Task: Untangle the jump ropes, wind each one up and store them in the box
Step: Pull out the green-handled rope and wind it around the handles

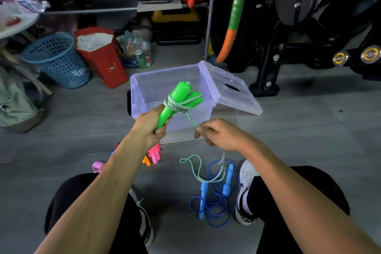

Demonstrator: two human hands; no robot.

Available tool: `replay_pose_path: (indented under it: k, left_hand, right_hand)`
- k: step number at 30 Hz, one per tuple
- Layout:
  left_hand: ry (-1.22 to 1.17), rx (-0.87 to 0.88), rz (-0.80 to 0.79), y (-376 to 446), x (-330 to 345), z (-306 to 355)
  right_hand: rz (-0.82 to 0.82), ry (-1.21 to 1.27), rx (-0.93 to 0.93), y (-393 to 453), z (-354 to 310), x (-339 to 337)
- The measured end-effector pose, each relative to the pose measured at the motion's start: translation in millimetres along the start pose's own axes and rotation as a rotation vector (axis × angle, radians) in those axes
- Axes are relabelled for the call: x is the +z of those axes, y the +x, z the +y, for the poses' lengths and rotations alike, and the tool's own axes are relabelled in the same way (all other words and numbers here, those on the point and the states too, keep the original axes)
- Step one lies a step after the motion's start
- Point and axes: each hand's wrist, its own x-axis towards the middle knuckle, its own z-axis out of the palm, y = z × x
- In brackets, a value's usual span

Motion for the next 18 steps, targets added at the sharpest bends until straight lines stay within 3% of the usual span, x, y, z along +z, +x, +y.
replay_pose_path:
  k: [2,4,7,9,13,18]
  left_hand:
    - [0.009,-0.033,0.121,4.1,-0.9,-3.0]
    - [0.163,0.023,0.252,4.3,-2.6,-2.5]
    - [0.597,0.332,0.44,3.3,-1.0,-4.7]
    - [0.811,0.516,0.449,2.2,1.4,-10.1]
    - [1.266,0.569,0.259,13.3,2.1,-20.7]
    - [1.054,0.548,-0.181,0.1,11.1,-11.6]
  right_hand:
    - [-0.042,-0.105,0.0,-3.7,-6.9,10.0]
    - [-0.038,-0.191,-0.021,-9.9,-13.8,13.3]
    - [0.018,-0.23,-0.058,-19.9,-19.8,5.4]
    - [0.031,-0.243,-0.076,-25.3,-20.2,-2.9]
    - [0.064,-0.177,-0.077,-30.9,-17.0,-21.5]
    - [0.21,0.041,-0.027,-21.5,8.5,-46.5]
